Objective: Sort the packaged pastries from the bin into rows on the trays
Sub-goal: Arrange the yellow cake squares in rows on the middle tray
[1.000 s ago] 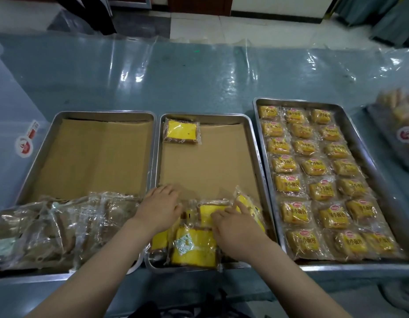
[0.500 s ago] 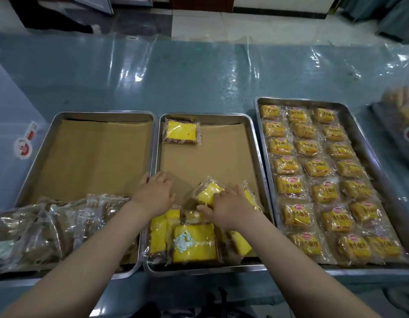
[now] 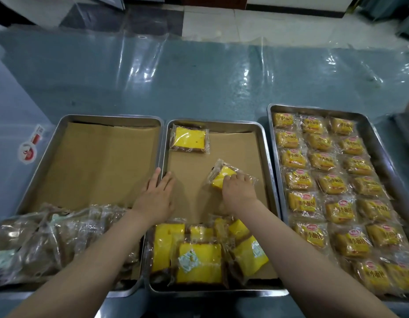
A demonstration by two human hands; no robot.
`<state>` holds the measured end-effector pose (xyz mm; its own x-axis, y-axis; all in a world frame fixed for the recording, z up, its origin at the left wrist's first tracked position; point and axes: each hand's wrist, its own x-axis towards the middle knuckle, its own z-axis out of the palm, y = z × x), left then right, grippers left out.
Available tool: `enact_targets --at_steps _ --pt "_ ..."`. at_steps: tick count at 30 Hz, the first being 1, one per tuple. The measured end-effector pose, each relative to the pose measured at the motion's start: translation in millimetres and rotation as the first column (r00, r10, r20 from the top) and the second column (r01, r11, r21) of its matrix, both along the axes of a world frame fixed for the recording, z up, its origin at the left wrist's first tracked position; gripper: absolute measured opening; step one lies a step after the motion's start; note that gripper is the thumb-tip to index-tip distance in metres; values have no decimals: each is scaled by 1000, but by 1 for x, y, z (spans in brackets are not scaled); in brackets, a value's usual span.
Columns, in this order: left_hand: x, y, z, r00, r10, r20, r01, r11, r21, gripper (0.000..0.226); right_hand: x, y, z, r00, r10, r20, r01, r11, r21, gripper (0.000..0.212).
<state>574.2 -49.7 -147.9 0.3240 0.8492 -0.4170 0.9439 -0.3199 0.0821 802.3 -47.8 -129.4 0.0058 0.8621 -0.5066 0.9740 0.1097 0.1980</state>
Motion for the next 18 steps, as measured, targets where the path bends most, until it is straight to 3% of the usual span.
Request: enact_targets --at_steps 6,10,15,18 --pt "-2 2 0 999 21 45 -20 999 -32 76 25 26 -15 993 40 -113 -19 983 184 51" --pt "-1 0 -1 998 34 61 -32 999 -28 76 46 42 -22 964 49 -263 10 976 219 49" --pt "-1 0 -3 996 44 84 -41 998 -37 76 74 41 -17 814 -33 -580 190 959 211 71" --pt "-2 1 -7 993 52 104 -48 998 -37 77 87 41 -16 848 25 -529 144 950 276 48"
